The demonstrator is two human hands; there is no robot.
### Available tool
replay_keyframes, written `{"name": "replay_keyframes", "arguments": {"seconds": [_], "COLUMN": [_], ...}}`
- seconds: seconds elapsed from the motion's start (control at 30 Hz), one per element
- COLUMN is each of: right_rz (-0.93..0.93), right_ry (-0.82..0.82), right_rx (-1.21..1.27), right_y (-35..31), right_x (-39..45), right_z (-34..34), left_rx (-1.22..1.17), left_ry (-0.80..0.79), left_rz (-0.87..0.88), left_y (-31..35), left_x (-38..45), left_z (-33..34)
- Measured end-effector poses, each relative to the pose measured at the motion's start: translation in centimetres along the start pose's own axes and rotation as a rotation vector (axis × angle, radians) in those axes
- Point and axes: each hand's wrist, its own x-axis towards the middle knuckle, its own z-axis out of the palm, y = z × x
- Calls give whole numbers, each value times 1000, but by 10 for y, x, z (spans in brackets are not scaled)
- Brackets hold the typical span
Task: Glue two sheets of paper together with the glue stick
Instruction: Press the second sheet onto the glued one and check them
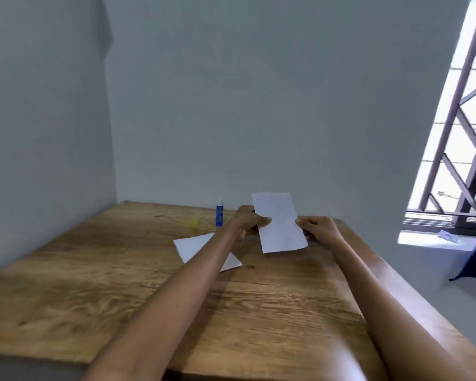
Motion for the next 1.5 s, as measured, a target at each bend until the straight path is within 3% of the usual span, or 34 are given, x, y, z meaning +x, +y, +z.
{"name": "replay_keyframes", "arguments": {"seconds": [0.13, 0.3, 0.43, 0.53, 0.83, 1.17, 1.33, 1.4, 1.5], "right_rz": [55, 228, 339, 355, 301, 259, 255, 165, -50], "right_ry": [-42, -216, -360, -376, -391, -425, -336, -234, -154], "right_rx": [75, 297, 308, 257, 220, 198, 415, 304, 184], "right_y": [-24, -39, -41, -43, -36, -36, -31, -33, -46], "right_x": [-11, -15, -16, -15, -6, -6, -6, -5, -5], "right_z": [39, 80, 115, 129, 134, 134, 131, 133, 136], "left_rx": [102, 672, 1021, 1130, 871, 930, 931, 784, 303], "left_ry": [-10, 308, 219, 207, 166, 444, 548, 630, 655], "left_rz": [38, 14, -138, -116, -160, -54, -6, 109, 369], "left_y": [4, -5, -26, -36, -37, -43, -45, -47, -33], "left_x": [-32, -59, -68, -63, -39, -36, -32, -27, -28], "left_z": [-61, -152, -172, -164, -165, -162, -156, -158, -161]}}
